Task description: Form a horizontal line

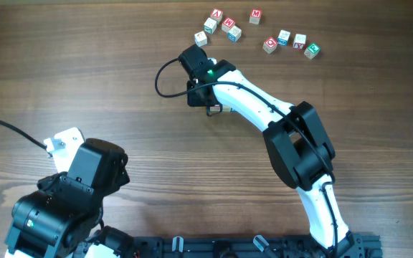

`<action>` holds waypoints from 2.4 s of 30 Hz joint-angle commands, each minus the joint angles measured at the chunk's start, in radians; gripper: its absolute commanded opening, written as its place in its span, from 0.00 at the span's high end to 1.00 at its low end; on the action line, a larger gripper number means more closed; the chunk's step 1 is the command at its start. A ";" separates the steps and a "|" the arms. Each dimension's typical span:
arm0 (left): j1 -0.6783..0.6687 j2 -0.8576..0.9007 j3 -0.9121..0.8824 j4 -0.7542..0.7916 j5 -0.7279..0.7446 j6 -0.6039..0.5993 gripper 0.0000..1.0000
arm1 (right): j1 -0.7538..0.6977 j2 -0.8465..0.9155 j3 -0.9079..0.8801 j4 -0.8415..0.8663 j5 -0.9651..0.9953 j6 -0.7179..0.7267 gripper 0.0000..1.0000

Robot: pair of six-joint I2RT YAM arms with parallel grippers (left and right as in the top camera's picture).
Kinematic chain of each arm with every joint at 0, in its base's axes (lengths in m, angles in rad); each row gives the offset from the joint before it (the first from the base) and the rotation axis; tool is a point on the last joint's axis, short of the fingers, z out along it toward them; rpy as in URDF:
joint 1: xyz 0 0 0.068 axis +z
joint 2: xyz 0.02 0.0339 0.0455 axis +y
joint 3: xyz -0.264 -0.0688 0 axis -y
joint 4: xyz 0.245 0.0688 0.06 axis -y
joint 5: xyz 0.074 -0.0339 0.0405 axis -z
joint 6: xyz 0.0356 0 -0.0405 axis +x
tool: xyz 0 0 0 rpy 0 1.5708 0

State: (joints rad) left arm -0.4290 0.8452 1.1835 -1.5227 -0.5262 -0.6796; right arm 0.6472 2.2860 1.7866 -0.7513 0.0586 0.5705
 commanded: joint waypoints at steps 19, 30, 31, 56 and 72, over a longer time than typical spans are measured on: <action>0.002 -0.003 -0.002 0.000 -0.002 -0.017 0.00 | -0.231 -0.199 -0.272 -0.078 0.037 0.398 0.96; 0.002 -0.003 -0.002 0.000 -0.002 -0.017 0.00 | -0.229 -0.198 -0.362 0.059 -0.035 0.319 0.96; 0.002 -0.003 -0.002 0.000 -0.002 -0.017 0.00 | -0.229 -0.198 -0.362 0.058 -0.037 0.319 0.96; 0.002 -0.003 -0.002 0.000 -0.002 -0.017 0.00 | -0.229 -0.198 -0.362 0.097 -0.043 0.267 0.96; 0.002 -0.003 -0.002 0.000 -0.002 -0.017 0.00 | -0.230 -0.528 -0.359 -0.110 0.289 0.237 0.96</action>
State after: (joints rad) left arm -0.4290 0.8452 1.1835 -1.5227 -0.5262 -0.6796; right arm 0.4202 1.9442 1.4265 -0.8219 0.2226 0.8490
